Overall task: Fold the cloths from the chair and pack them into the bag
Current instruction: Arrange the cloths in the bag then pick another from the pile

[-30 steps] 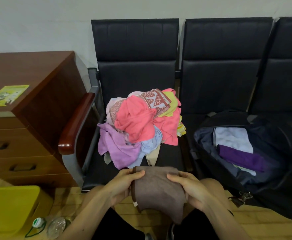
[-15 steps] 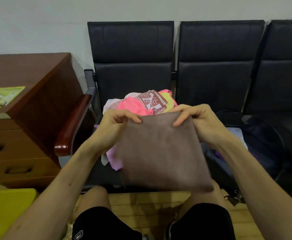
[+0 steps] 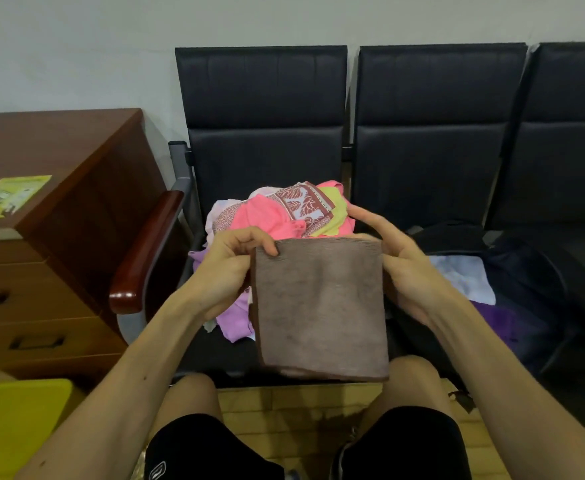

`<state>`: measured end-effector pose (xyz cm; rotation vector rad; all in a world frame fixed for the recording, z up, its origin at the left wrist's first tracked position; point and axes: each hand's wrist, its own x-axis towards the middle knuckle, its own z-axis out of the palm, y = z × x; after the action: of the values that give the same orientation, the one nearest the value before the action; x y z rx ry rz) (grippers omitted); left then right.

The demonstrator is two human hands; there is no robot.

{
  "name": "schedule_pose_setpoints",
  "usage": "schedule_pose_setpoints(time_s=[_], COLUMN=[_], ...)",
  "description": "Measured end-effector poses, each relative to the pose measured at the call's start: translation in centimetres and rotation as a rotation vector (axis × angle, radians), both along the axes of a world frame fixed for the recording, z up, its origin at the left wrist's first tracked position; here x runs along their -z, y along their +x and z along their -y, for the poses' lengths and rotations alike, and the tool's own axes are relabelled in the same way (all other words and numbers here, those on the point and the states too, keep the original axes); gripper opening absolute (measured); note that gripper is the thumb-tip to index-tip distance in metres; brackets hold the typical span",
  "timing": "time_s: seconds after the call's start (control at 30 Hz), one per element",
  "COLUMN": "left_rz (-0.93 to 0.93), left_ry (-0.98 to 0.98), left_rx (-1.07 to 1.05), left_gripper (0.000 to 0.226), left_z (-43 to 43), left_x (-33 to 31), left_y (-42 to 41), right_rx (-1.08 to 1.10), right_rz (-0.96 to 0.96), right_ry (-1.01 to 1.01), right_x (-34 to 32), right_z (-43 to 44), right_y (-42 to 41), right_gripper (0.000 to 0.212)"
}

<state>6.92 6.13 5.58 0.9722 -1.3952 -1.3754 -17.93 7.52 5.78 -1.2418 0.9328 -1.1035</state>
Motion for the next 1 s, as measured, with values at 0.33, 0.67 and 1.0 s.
schedule_pose_setpoints(time_s=[0.33,0.67,1.0], left_rz=[-0.037,-0.422,0.058], left_ry=[0.165,0.669,0.602], left_rx=[-0.068,-0.044,0.062], left_gripper=[0.022,0.042,0.044], left_z=[-0.3,-2.3,-4.6], left_x=[1.8,4.5,9.2], left_y=[-0.8,-1.3,-2.3], right_rx=[-0.107,0.039,0.066], right_rz=[0.368,0.189,0.018], right_ry=[0.435,0.357,0.565], right_x=[6.0,6.3,8.9], right_z=[-3.4,-4.1,-4.9], right_y=[2.7,2.4,1.2], right_gripper=[0.069,0.035,0.051])
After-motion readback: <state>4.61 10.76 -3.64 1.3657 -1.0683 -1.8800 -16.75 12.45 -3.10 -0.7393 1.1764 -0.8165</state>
